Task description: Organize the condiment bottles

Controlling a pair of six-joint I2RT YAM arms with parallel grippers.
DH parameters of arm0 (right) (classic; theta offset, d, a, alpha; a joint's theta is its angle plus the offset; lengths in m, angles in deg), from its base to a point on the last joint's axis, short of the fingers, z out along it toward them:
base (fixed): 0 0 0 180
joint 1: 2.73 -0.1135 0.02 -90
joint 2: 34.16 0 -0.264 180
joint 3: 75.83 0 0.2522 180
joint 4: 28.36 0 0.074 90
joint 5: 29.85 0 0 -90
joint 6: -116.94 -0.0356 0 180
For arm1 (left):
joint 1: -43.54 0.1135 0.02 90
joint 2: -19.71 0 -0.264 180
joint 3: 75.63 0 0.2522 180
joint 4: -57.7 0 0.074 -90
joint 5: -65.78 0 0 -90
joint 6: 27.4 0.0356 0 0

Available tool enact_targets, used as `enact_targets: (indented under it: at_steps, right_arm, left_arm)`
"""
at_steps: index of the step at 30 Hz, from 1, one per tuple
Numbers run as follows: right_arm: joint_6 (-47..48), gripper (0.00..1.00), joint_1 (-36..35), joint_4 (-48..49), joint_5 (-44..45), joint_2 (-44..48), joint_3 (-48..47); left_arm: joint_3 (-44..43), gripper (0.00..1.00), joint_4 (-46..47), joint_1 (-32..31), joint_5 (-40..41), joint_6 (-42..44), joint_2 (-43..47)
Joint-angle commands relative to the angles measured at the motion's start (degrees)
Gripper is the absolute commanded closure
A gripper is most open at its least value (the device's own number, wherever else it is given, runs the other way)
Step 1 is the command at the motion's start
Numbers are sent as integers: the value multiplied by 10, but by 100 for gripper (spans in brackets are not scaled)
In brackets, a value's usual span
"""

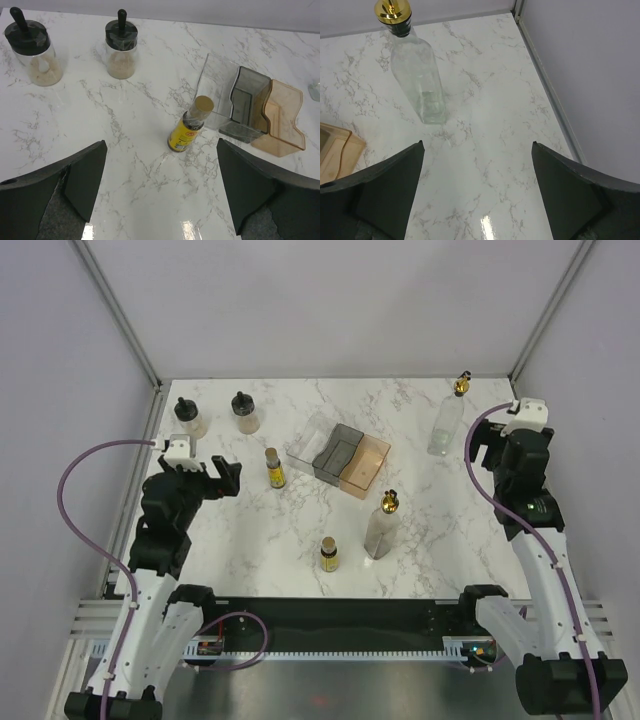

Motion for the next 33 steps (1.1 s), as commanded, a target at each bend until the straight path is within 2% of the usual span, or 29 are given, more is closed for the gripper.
enact_targets:
  at_steps: [1,2,3,4,6,9,10,13,19,21,24,28,33]
  right_arm:
    - [12,2,2,-3,-24,10,-35]
    - [26,2,1,0,-79,18,-35]
    - [90,2,1,2,-120,25,-32]
    - [133,2,1,1,-250,32,-27]
    - [224,2,1,-34,-359,38,-25]
    - [278,2,-5,-95,-408,17,-52]
    - [338,2,-5,-120,-430,12,-60]
    - [381,2,-6,-191,-506,-6,-89]
    - [488,2,-5,-290,-653,-13,-92]
    - [560,2,-6,-356,-698,-19,-97]
    - [620,2,-8,-415,-716,-24,-98]
    - [639,2,-12,-437,-741,-18,-83]
    - [628,2,-45,-429,-816,-32,-67]
  left_arm:
    - [-11,0,12,-13,-14,25,6]
    - [-11,0,12,-16,-16,29,8]
    - [-10,0,11,-20,-18,36,11]
    - [-10,0,11,-28,-20,39,11]
    - [-10,0,10,-35,-22,45,11]
    - [-13,0,9,-45,-23,45,11]
    - [-13,0,9,-46,-27,43,11]
    - [-22,0,-9,-47,-52,29,11]
    - [-20,0,-45,-47,-71,22,32]
    - [-5,0,-48,-47,-64,23,45]
    - [0,0,-58,-47,-48,28,58]
    - [2,0,-61,-47,-42,28,64]
    - [0,0,-60,-47,-45,31,50]
